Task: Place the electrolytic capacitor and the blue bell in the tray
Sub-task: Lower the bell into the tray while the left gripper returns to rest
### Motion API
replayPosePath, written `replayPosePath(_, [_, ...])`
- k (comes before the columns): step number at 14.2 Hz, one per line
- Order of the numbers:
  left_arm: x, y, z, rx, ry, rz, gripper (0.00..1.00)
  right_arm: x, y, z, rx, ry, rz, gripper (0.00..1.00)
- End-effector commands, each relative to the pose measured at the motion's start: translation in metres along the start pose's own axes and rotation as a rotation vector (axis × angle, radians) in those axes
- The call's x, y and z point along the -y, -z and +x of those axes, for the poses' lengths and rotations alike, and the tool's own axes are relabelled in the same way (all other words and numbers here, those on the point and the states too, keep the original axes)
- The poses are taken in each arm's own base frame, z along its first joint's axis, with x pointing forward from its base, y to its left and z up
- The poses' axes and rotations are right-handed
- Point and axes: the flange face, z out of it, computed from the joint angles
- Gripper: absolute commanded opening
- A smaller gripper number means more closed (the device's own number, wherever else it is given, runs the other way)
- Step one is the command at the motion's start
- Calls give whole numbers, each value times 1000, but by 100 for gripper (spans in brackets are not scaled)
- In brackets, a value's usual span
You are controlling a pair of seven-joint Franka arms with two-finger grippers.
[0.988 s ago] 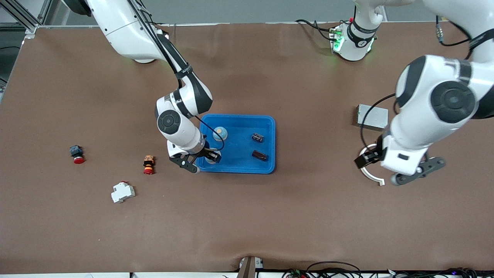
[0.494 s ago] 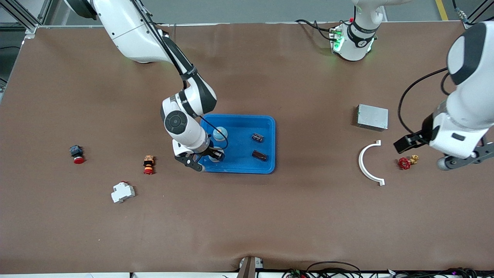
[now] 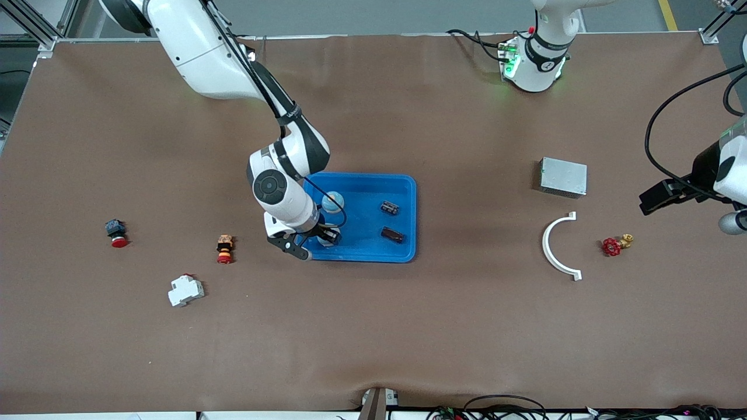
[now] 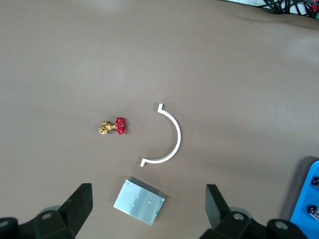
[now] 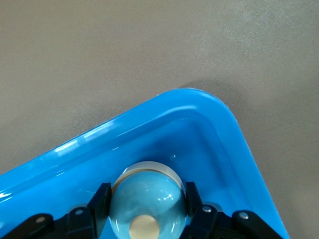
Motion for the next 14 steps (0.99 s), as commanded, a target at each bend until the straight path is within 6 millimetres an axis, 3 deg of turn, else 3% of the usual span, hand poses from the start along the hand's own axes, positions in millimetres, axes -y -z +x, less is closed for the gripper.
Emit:
replayPosePath(1, [7, 4, -12, 28, -18, -1, 100, 4, -1, -1, -9, -13, 6, 0])
replayPosePath(4, [12, 11, -26, 27, -79, 7, 100, 3, -7, -1, -13, -13, 7, 0])
replayPosePath(7, [31, 16, -57, 45, -102, -56, 100, 1, -15, -5, -24, -6, 17, 0])
replayPosePath(9, [32, 20, -77, 49, -114, -61, 100, 0, -17, -5, -22, -8, 13, 0])
replayPosePath(10, [31, 23, -85, 48, -119, -64, 100, -1, -17, -4, -20, -8, 9, 36])
replayPosePath(11, [29, 24, -91, 48, -127, -67, 100, -2, -17, -2, -19, -13, 8, 99])
replayPosePath(14, [25, 32, -106, 42, -131, -67, 100, -4, -12, 1, -17, -3, 3, 100])
